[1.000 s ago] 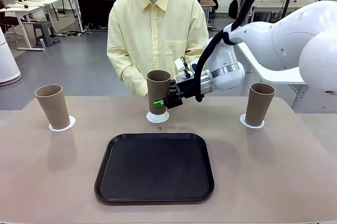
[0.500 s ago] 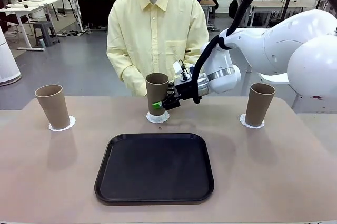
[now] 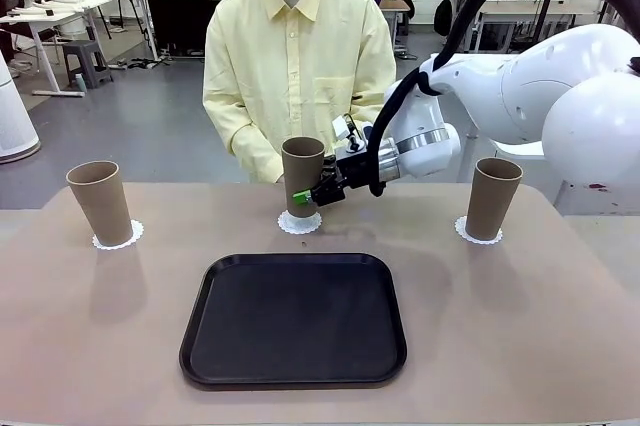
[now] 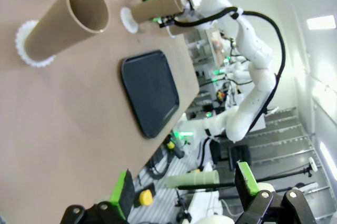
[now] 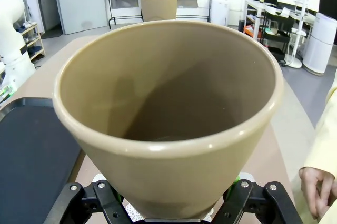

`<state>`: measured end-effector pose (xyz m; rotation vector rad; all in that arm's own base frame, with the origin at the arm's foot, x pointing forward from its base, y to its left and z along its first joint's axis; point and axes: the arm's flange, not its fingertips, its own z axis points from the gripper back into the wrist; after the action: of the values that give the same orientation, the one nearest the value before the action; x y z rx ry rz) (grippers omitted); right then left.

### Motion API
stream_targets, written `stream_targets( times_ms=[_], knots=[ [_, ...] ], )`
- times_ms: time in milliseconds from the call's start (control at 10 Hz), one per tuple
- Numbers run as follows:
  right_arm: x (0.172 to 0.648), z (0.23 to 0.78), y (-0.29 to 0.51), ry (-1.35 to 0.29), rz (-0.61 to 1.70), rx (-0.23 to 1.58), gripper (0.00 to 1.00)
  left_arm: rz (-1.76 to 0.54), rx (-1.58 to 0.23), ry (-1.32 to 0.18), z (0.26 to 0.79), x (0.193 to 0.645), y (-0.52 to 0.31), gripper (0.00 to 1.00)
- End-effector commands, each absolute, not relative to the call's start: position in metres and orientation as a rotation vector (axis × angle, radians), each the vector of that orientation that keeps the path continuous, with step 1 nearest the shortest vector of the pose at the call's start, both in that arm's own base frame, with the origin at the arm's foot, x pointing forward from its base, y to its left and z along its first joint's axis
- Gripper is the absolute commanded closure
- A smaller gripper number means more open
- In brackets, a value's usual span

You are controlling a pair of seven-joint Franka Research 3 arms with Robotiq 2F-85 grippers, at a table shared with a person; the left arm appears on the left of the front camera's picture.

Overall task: Place coasters on the table and set cups on them.
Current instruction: Take one Reusable plastic cup from the Flat Tray and place it on a coaster set by the human.

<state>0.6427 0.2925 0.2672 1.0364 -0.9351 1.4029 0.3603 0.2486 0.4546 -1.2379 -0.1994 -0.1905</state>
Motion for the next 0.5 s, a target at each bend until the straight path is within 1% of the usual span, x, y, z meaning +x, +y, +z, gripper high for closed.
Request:
stream_targets(
  times_ms=[0,400],
  knots=[
    [0.648,0.268,0.296,-0.904,1.402,1.048,0.19,-0.184,-1.24,-0.198,0.457,0.36,0.249,0.0],
    [0.648,0.257,0.298,-0.888,1.401,1.062,0.19,-0.184,-1.24,-0.198,0.457,0.36,0.249,0.0]
  ],
)
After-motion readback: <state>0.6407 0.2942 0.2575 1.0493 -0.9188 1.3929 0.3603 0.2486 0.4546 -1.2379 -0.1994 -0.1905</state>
